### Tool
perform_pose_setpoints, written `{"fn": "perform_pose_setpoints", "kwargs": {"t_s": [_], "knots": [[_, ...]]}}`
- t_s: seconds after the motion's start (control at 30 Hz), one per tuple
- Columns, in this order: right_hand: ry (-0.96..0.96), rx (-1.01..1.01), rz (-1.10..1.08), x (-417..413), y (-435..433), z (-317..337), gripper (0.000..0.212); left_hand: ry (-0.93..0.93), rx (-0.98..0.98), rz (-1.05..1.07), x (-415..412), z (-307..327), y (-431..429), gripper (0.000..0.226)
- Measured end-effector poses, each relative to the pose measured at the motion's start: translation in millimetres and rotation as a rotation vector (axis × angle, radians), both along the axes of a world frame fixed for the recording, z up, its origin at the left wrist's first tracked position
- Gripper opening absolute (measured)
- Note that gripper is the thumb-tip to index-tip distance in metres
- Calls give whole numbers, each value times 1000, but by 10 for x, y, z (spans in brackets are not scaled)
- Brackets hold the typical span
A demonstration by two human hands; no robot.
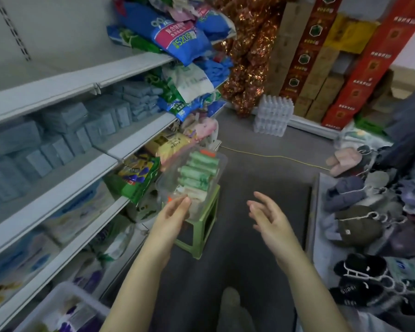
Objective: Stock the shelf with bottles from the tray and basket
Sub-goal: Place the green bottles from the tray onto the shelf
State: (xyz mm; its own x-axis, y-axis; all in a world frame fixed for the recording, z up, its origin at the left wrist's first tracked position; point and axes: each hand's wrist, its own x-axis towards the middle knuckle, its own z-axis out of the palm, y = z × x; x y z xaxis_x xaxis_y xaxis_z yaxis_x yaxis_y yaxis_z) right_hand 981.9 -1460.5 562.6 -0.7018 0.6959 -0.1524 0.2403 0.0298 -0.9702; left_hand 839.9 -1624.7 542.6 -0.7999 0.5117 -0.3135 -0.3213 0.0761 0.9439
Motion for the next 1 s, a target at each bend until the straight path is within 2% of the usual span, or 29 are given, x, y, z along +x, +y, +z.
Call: {"fn": "perform_pose_setpoints", "kwargs": {"t_s": [0.13,0.33,0.5,0.67,0.83,1.0], "knots": [[-52,-18,68,-656,771,-157,36,-112,-157,50,-503,-317,546,47],[-121,-47,168,-1660,1555,-429,28,-244,-224,174,-1003,-624,1122,43],[-203,93,194,-2300,1693,-866,31,-358,-260,378,-1243,-918,1263,27],[-394,246,322,-2831,1810,-1349,43,-446,-309,507,-1617,-1259,1354,26],[-449,262,390,-3224,1963,-1643,47,-531,-335,578,-2154,-1563,1319,54],[-543,282,440,-3645,2028,-1862,53,-578,-368,616,-2410,-1741,1325,56]]}}
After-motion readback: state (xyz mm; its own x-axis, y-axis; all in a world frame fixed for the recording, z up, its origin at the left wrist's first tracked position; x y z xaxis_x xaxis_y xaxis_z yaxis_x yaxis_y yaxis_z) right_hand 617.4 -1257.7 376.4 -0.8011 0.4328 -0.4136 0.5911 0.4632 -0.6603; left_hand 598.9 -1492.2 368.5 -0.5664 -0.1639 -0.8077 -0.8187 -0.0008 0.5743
